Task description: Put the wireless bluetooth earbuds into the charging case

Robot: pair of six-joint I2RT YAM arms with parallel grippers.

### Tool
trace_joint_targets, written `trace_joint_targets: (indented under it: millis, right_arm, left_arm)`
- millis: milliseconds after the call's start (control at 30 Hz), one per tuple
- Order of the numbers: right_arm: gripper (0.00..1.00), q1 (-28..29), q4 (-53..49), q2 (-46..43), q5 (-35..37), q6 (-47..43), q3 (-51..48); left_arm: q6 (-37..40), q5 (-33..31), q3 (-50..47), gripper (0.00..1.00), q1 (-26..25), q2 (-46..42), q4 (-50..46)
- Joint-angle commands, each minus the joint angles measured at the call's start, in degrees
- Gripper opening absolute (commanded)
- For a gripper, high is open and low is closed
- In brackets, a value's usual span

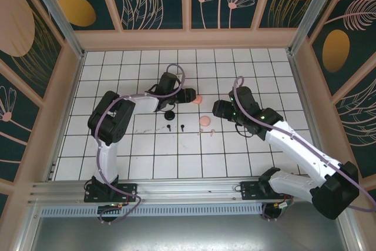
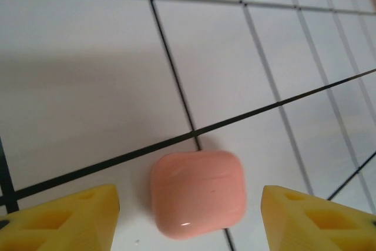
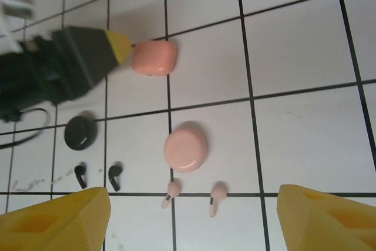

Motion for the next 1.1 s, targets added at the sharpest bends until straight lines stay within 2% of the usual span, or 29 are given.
trace_joint_targets:
  millis: [0,233,333,367,433,467,500,533,733,933,1067]
  right_arm:
    - [0.75,-0.4,-1.9,3.9,-1.3,-0.9,1.7]
    - [0.75,0.1,1.6,14.0,-4.3,0.8,3.2]
    - [0.75,1.2,1.8,18.2,-4.5,-3.2,5.9]
    - [0.75,1.5,1.4,19.7,-3.9,-5.0,6.8]
    - [0.75,1.5,0.7,22.5,-3.2,-7.7,8.3]
    - [0.75,1.4,0.7,23.6,-2.9,-8.1,8.8]
    - [0.75,1.4,0.9,25.0,-2.8,-8.2,9.2]
    - [0.75,1.3,1.3,26.1,-3.0,-8.1,9.6]
    - [0.75,1.2,5.3,31.9,-3.4,-6.5,11.5]
    - [0.74,1.1,7.6,38.3,-4.8,-6.8,14.5]
    - [0.74,1.2,8.5,40.7,-5.4,-6.9,15.8]
  left_arm:
    - [2.5,-0.5,-0.1,0.64,0.4,-8.5,1.7]
    - [3.8,-4.6,-6.5,0.66,0.4,-21.6,6.9]
    - [4.8,-5.5,-9.5,0.71,0.5,-25.7,8.2]
    - [5.1,-5.7,-10.5,0.76,0.6,-26.9,8.4]
    - [5.4,-6.1,-12.1,0.78,0.7,-28.9,8.7]
    - [5.4,-6.4,-12.6,0.88,0.8,-29.8,9.1]
    - [5.2,-6.7,-14.5,0.89,1.0,-31.0,9.8]
    - [4.8,-7.4,-15.6,0.99,1.2,-32.0,10.6]
    - [3.0,-12.3,-22.1,0.99,1.9,-37.7,15.8]
    - [4.2,-18.6,-24.9,0.99,2.0,-41.4,14.5]
    - [3.1,-19.5,-23.1,0.99,2.2,-42.4,9.7]
